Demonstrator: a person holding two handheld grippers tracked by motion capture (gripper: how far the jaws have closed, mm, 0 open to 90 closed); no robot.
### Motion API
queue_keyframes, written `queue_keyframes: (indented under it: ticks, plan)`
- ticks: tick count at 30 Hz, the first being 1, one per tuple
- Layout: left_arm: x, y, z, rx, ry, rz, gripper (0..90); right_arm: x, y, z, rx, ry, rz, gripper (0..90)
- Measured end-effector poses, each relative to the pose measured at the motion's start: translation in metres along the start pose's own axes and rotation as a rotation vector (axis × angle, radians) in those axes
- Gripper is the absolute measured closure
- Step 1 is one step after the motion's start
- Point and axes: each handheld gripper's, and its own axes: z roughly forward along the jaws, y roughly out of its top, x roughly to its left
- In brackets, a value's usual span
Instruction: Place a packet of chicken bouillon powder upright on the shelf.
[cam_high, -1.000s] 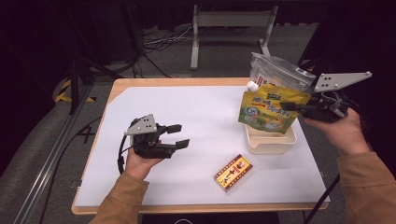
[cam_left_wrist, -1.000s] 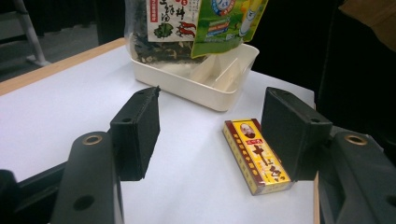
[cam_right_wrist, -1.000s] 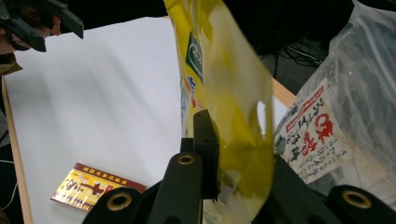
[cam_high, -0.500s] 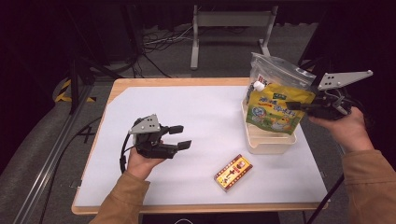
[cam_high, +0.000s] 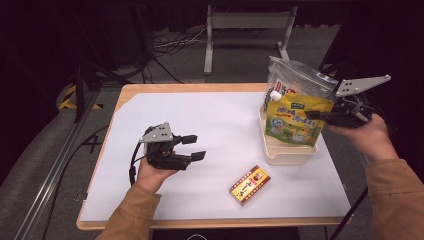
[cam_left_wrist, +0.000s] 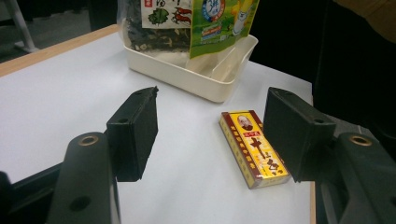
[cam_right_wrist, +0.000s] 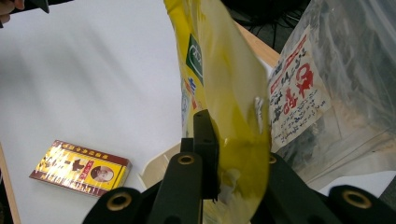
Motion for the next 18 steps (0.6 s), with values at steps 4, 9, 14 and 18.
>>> queue_keyframes:
  ticks: [4,9,14,18]
  plan:
    - [0.0,-0.001,0.001,0.005,-0.001,-0.009,35.9,-0.002,-0.001,0.003,0.011,0.006,0.01,86.3]
    - [0.0,-0.001,0.002,0.009,-0.004,-0.008,35.6,-0.002,-0.004,0.007,0.034,-0.001,0.009,86.3]
    - [0.0,-0.001,0.003,0.013,-0.009,-0.008,35.3,-0.005,-0.008,0.011,0.041,-0.004,0.021,86.3]
    - [0.0,-0.001,0.004,0.018,-0.011,-0.015,35.1,-0.007,-0.012,0.015,0.035,-0.008,0.033,86.3]
